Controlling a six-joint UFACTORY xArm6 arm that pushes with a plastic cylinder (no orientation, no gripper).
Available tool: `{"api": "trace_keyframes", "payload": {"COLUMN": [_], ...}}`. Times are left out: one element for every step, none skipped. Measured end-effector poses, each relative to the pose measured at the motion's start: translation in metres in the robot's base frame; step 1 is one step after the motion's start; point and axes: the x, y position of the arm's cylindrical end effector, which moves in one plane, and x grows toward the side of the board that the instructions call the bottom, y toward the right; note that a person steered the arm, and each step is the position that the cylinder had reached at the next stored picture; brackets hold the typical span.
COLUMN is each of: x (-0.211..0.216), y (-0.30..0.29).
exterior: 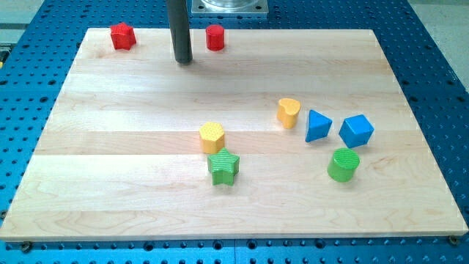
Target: Move your arm left to the yellow hexagon
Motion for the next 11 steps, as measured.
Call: {"api": "trace_keyframes", "payload": {"x": [0.000,-0.025,-0.026,-0.021,-0.042,-0.080,-0.060,-0.047,0.014,0.114,0.220], "y": [-0.011,-0.018,0.030,0.042,0.025,0.027,0.041,0.034,-0.016,-0.064,-0.102]}}
